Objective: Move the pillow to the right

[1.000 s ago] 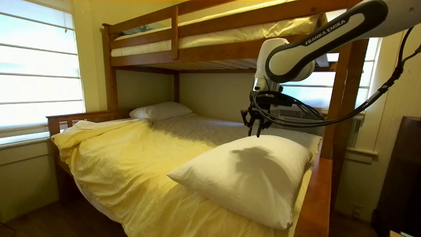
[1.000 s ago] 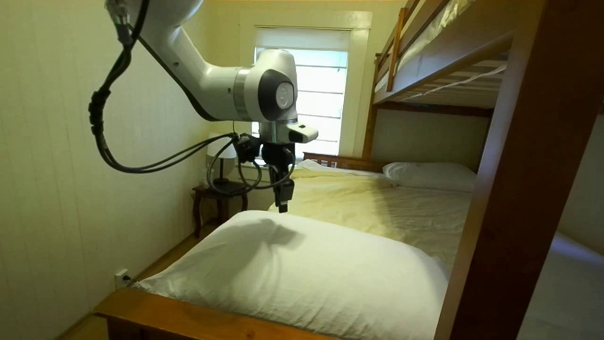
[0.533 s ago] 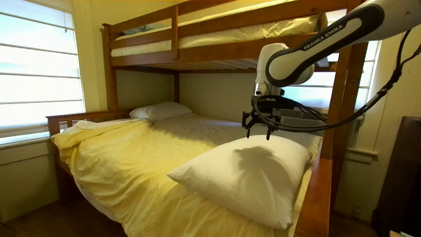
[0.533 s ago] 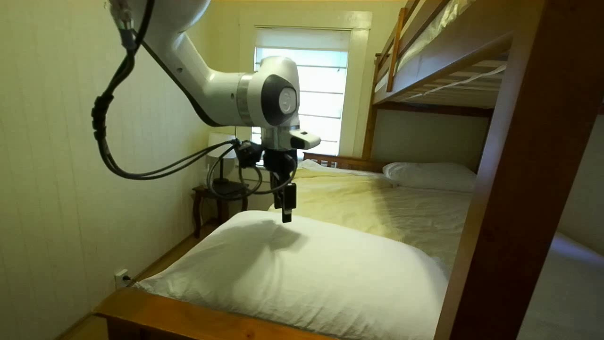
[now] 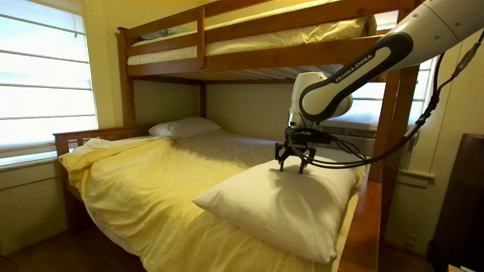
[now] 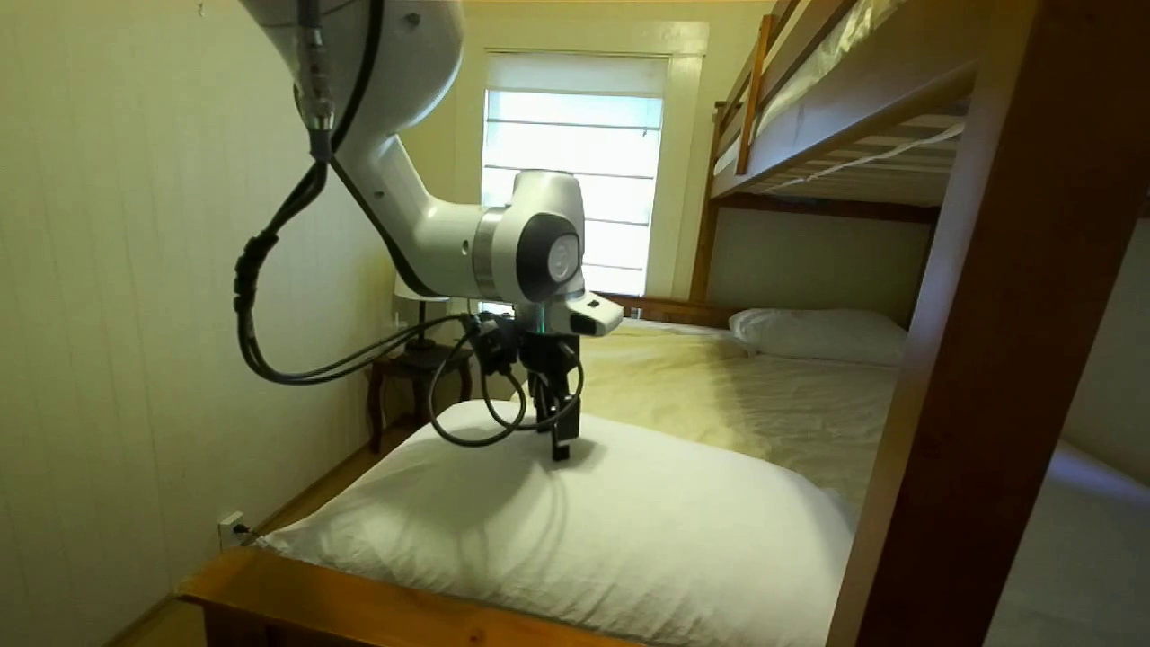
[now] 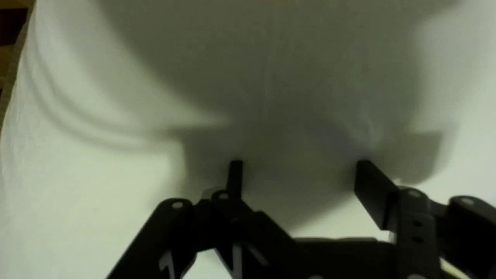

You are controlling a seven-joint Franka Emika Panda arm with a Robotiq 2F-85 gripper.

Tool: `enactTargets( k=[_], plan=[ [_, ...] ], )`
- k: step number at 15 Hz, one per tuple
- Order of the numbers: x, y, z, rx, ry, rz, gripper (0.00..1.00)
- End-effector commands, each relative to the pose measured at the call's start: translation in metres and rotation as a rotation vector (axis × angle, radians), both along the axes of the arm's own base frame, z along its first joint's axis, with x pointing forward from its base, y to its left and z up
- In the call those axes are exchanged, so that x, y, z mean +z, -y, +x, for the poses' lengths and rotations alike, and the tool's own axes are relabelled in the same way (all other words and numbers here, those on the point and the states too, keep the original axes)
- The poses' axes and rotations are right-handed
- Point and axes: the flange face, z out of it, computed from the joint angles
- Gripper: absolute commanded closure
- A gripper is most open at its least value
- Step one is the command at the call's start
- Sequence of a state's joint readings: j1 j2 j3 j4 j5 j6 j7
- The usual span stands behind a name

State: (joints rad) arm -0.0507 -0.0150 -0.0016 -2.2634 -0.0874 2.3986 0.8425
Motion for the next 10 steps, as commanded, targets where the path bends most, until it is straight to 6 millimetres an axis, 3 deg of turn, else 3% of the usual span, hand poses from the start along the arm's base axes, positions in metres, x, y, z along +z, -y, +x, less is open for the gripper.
enactTargets(
  k=[1,7,8,10],
  plan=[
    [-0.0193,0.0002,0.0042,0.036,-0.005,0.000,0.55],
    [-0.0228,-0.0011,0.0046,0.052,-0.008,0.000,0.95],
    [-0.0230,-0.0012,0.0045,0.052,-0.009,0.000,1.00],
    [-0.0234,-0.0016,0.0042,0.053,-0.011,0.003,1.00]
  ],
)
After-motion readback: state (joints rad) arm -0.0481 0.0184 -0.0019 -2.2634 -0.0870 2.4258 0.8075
